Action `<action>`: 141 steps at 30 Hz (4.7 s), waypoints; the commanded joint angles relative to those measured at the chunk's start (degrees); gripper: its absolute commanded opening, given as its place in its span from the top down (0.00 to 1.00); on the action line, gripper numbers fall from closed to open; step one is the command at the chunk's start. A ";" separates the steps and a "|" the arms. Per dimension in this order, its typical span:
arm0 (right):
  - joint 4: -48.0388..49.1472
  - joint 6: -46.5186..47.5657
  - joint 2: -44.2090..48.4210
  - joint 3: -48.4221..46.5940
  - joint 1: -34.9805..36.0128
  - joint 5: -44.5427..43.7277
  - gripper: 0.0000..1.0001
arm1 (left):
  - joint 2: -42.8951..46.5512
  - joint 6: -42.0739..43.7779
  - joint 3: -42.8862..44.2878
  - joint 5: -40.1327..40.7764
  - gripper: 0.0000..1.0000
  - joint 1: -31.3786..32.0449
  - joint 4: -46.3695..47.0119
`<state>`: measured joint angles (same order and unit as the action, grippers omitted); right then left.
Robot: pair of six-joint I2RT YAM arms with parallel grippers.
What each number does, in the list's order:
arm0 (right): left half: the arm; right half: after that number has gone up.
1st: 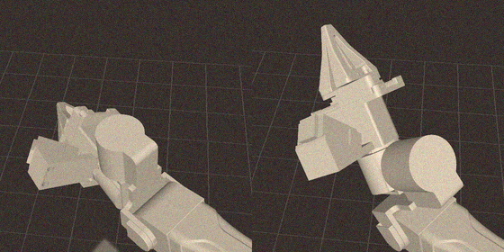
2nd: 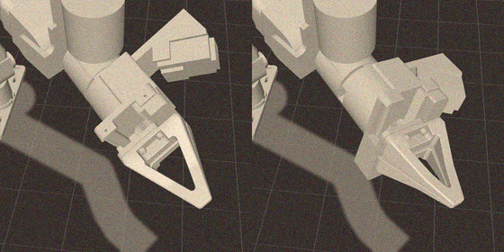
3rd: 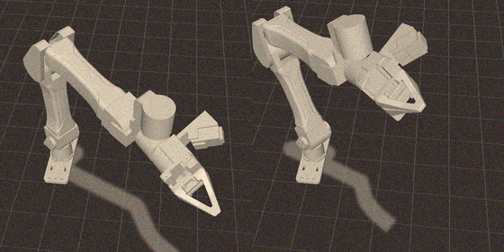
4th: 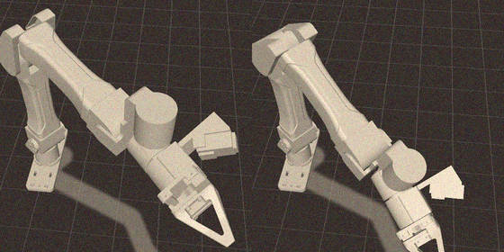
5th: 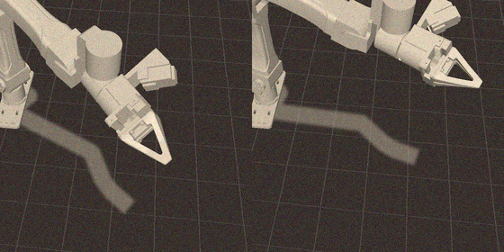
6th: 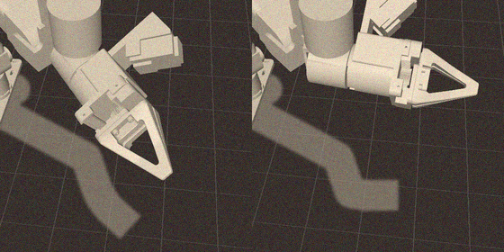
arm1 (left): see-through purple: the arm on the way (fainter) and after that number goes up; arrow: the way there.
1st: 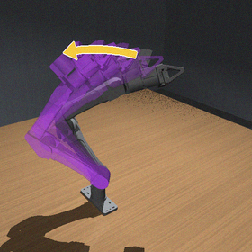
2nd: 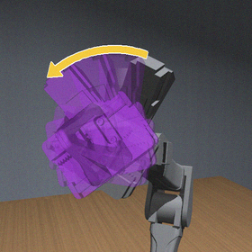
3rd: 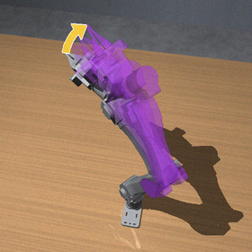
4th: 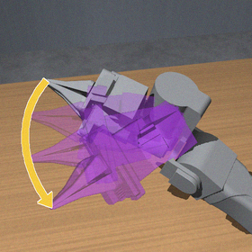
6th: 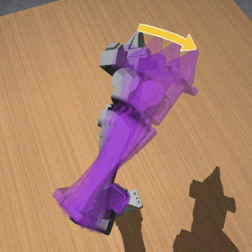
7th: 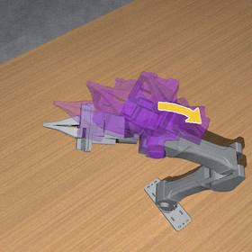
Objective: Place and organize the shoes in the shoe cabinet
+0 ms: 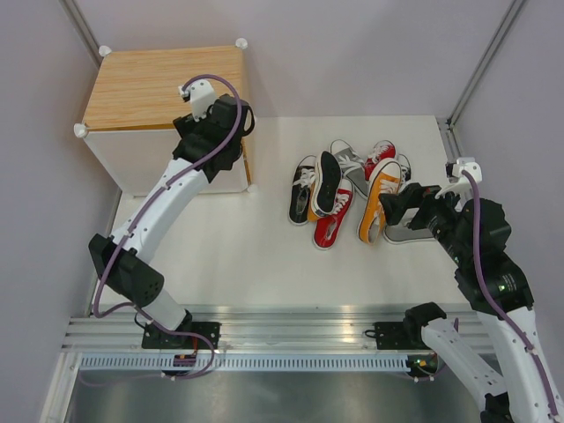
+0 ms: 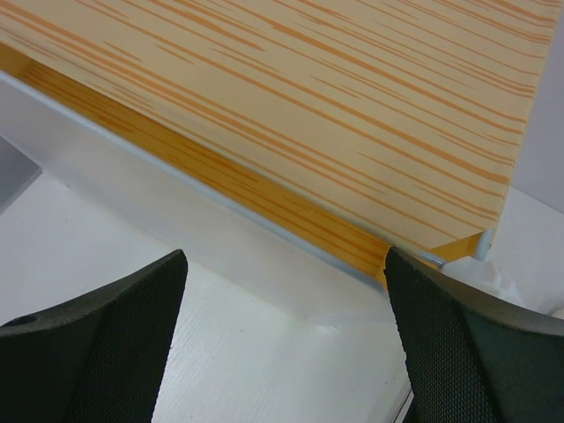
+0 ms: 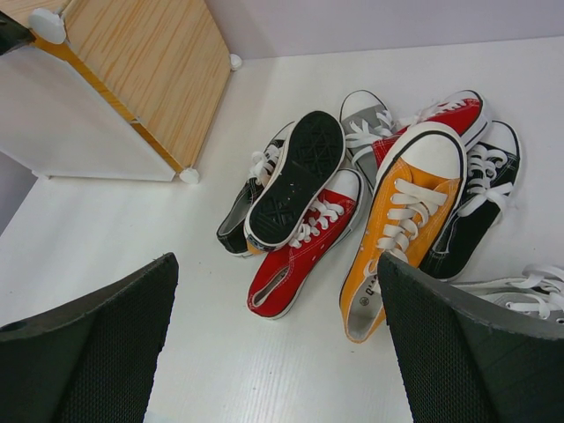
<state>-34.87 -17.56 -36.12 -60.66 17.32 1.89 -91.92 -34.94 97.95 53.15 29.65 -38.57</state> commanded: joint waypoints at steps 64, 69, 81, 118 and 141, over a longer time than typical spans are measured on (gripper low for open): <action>-2.57 -1.42 1.93 -2.44 1.05 1.62 0.02 | 18.71 4.88 -5.14 -6.40 0.02 -0.47 -24.18; -3.89 -0.63 2.46 -2.79 1.05 1.54 0.02 | 17.56 5.49 -6.54 -2.35 0.04 -0.82 -26.03; -3.62 -0.72 1.66 -4.90 1.05 3.29 0.02 | 24.93 6.02 -11.90 0.47 0.07 -3.89 -30.86; 2.00 -3.27 -5.54 -6.57 3.42 10.33 0.02 | 39.98 11.56 1.25 -12.67 0.06 -17.17 -34.23; 1.12 -2.57 -3.60 -4.38 3.77 8.04 0.02 | 38.30 7.52 -13.30 -22.40 0.00 -17.17 -45.36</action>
<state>-34.74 -20.58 -39.22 -65.06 20.80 10.17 -54.63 -26.06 86.67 21.63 12.62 -76.69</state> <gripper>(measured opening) 0.979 0.994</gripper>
